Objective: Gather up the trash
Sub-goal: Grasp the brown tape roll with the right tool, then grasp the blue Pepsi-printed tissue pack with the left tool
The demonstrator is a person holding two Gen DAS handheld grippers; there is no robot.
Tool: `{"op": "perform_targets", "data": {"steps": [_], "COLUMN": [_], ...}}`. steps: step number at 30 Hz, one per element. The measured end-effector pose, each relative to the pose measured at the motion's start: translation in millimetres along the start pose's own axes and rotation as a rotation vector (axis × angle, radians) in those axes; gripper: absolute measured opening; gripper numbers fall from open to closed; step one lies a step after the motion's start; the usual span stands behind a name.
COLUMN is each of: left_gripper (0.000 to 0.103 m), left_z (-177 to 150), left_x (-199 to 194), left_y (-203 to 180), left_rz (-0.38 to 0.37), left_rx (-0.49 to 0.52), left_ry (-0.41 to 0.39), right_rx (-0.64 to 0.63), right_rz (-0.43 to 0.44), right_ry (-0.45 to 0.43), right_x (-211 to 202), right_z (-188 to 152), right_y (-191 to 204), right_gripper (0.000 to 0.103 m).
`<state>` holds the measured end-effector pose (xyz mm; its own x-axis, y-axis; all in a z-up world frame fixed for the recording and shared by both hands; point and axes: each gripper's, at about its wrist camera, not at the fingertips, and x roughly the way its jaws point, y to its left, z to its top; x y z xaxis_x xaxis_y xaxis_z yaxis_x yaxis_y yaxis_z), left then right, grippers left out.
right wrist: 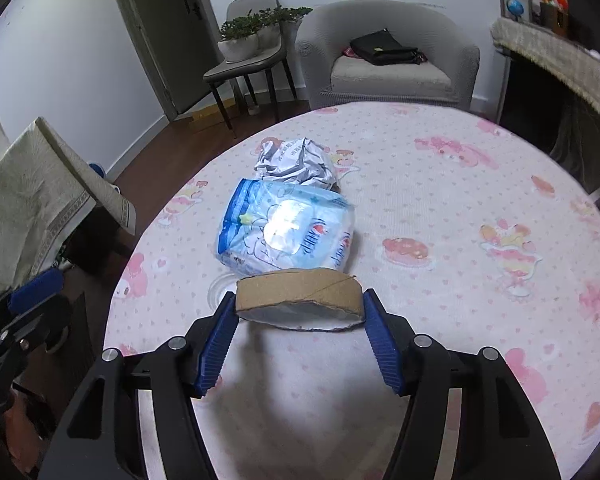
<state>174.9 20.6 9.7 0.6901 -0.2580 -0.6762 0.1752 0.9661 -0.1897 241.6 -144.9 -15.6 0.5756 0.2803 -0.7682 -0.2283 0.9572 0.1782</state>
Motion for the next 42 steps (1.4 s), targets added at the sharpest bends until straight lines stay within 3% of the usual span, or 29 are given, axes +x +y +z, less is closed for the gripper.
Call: {"op": "perform_targets", "data": {"steps": [8, 14, 22, 28, 33, 42], "left_gripper": [0.071, 0.083, 0.092, 0.093, 0.093, 0.093], "left_z": [6.8, 11.2, 11.7, 12.0, 17.4, 31.1], "left_x": [13.4, 31.7, 60.1, 83.9, 96.9, 122.6], "left_y": [-28.6, -64.8, -91.6, -97.7, -104.3, -113.2], "left_rz": [-0.028, -0.023, -0.036, -0.003, 0.072, 0.074], "left_rx": [0.042, 0.136, 0.162, 0.159, 0.211, 0.220], "left_ry": [-0.014, -0.019, 0.013, 0.059, 0.055, 0.095], "right_rx": [-0.048, -0.048, 0.006, 0.055, 0.078, 0.097], "right_rz": [-0.063, -0.112, -0.111, -0.080, -0.055, -0.037], "right_ry": [-0.026, -0.044, -0.036, -0.051, -0.053, -0.048], "right_x": [-25.1, -36.3, -42.3, -49.2, -50.3, -52.2], "right_z": [-6.6, -6.8, -9.1, -6.0, -4.4, -6.7], "right_y": [-21.5, -48.1, -86.8, -107.9, -117.4, -126.1], "right_gripper": [0.064, 0.064, 0.064, 0.064, 0.064, 0.064]}}
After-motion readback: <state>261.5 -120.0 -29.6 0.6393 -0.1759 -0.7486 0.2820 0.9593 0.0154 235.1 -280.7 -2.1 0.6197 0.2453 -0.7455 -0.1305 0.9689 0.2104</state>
